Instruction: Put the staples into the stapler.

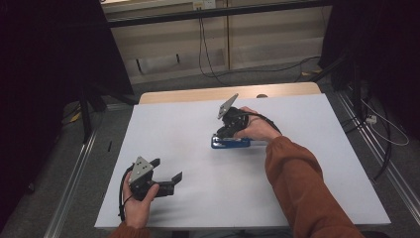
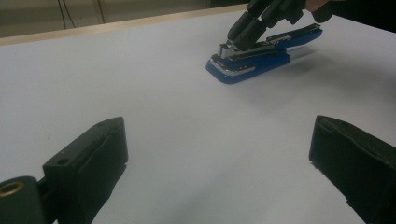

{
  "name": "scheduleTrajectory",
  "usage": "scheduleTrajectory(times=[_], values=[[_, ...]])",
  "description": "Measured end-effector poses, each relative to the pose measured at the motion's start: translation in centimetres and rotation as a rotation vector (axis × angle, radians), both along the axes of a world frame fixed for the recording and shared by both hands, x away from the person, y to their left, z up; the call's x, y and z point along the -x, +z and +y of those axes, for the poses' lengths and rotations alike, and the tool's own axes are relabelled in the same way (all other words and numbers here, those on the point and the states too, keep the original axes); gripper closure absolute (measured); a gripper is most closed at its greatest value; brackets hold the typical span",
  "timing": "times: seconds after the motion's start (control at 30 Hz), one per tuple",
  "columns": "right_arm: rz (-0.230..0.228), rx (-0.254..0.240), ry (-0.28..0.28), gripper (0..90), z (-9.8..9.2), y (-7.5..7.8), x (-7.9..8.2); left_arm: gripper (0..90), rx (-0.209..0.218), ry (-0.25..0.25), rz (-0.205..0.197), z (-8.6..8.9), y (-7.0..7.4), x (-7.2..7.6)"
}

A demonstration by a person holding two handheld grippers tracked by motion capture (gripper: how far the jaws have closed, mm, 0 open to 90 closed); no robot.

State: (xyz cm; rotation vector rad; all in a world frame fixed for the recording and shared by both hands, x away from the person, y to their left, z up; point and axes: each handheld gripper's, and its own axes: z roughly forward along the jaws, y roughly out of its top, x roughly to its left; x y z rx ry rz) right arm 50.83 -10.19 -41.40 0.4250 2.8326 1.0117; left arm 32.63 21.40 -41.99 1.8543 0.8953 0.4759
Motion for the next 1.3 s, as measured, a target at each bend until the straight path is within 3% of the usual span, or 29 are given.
scheduleTrajectory(times=[0.9, 1.3], values=[[-0.029, 0.008, 0.009, 78.1, 0.48, -0.12, 0.03, 4.8, 0.006, 0.000, -0.002, -0.03, 0.03, 0.04], [-0.043, -0.001, -0.014, 72.0, 0.41, -0.04, -0.01, 4.8, 0.006, -0.001, -0.004, 0.02, 0.03, 0.03]])
